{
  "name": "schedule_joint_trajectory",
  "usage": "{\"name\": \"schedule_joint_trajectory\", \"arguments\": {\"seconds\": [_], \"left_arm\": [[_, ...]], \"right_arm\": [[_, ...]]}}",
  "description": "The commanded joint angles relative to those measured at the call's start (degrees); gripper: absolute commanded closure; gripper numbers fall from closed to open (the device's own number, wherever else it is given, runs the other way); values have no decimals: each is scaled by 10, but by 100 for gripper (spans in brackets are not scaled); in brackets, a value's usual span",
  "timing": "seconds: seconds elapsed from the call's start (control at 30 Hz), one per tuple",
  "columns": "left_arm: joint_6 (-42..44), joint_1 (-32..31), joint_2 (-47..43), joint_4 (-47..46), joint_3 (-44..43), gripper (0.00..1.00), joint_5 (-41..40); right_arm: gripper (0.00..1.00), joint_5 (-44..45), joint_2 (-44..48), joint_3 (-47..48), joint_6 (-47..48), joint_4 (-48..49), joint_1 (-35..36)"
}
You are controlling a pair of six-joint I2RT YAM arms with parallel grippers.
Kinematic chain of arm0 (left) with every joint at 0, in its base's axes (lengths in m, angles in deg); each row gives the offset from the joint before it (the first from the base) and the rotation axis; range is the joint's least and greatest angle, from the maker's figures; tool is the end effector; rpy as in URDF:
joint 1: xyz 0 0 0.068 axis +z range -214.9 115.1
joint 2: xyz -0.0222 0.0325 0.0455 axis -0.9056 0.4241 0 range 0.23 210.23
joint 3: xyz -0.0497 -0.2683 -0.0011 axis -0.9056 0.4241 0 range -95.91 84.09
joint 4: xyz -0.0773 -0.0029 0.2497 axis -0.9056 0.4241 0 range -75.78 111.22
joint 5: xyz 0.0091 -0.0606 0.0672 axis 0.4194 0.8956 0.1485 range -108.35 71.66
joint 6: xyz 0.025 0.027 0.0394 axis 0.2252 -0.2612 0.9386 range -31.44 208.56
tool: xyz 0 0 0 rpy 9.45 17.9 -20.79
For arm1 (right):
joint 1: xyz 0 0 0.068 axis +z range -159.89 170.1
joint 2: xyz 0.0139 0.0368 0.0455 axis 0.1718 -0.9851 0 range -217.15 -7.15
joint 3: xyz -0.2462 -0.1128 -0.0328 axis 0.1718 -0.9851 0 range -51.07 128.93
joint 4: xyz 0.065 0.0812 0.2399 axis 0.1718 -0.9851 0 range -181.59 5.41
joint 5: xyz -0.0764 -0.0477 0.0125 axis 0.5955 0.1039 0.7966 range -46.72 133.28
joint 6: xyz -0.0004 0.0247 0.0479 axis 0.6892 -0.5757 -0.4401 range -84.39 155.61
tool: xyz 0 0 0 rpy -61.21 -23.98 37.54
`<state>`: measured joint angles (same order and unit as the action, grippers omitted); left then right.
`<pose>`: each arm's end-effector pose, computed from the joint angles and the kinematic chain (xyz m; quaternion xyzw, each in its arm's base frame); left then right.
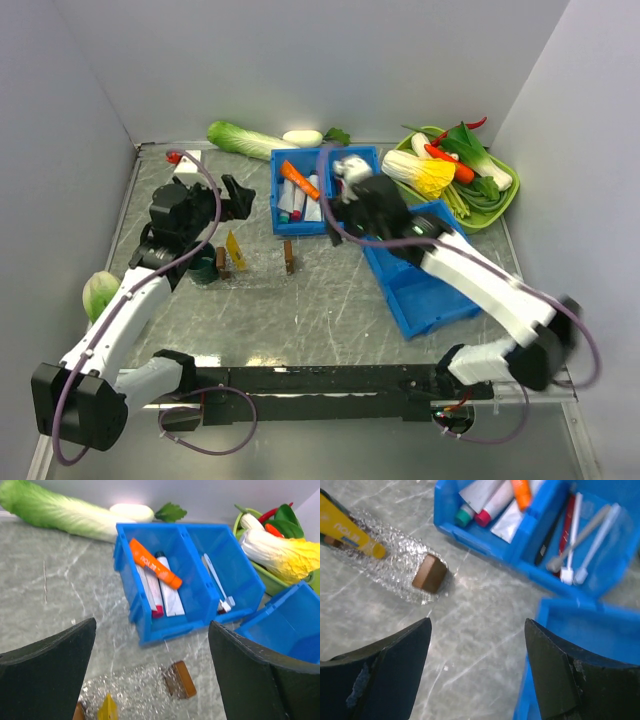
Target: Prepare toiletry sets of a toothbrush and toothpaste on the tray
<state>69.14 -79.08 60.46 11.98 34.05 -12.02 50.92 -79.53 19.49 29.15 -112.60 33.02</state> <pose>0.2404 -0.0648 0.3432 0.0016 0.7541 -0.2293 0.6154 0.2096 0.1884 0.3630 -0.2383 0.8305 0.1565 0.4786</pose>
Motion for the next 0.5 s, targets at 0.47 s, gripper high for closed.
{"name": "schedule_joint_trajectory", "arguments": {"seconds": [0.47], "left_arm": [[-18,0,-50,-3,-15,1,-40]], "right_arm": [[28,-119,-558,569,205,-83,-72]]}}
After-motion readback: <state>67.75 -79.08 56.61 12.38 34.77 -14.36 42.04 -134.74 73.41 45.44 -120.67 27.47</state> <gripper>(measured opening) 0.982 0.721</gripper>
